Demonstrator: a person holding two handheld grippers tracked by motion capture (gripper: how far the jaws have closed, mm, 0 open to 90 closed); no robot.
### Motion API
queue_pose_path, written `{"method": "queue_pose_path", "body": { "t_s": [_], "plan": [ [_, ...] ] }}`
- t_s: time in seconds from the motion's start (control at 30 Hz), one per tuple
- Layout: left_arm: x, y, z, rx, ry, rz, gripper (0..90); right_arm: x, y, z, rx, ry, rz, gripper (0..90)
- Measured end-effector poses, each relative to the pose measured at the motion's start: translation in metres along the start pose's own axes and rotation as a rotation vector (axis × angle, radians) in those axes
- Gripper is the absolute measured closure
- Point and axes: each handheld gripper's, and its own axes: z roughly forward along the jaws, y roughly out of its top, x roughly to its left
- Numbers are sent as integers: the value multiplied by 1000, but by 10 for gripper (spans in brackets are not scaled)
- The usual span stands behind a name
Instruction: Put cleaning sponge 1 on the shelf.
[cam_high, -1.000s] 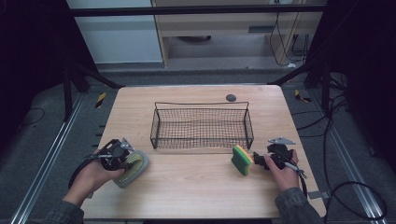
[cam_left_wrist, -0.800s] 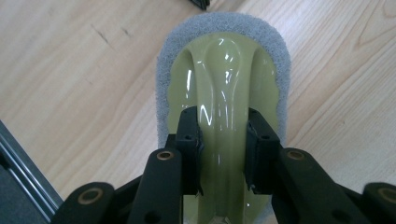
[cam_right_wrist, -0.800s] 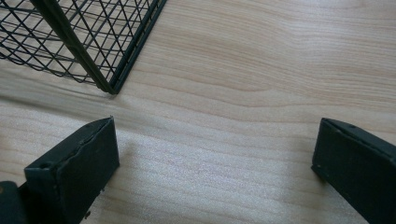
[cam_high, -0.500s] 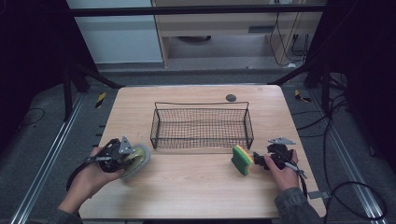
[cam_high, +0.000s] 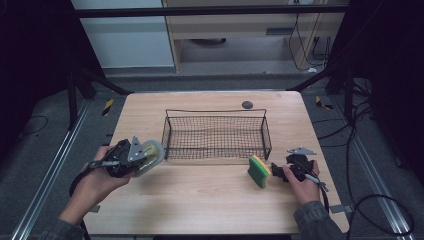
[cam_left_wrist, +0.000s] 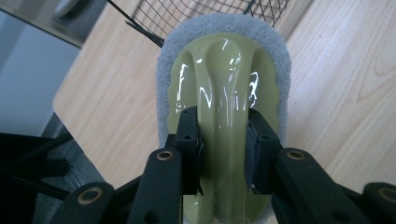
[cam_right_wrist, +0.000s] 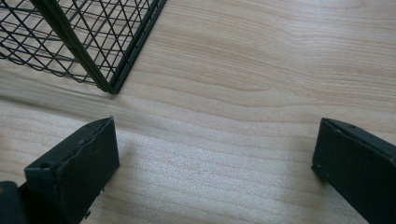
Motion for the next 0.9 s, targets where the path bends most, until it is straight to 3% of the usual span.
{"method": "queue_pose_path", "body": {
  "t_s": [0.17,0.53,0.73,0.9],
  "plan": [
    [9,5,2,-12,17,9,705,0,0,0,0,0,0,7],
    [27,33,0,-32,70,97,705,0,0,0,0,2,-2,7],
    [37,44,-4,-79,78,106,704,0,0,0,2,3,0,7],
    [40,49,-6,-79,87,124,704,0,0,0,1,5,1,6]
  ]
}}
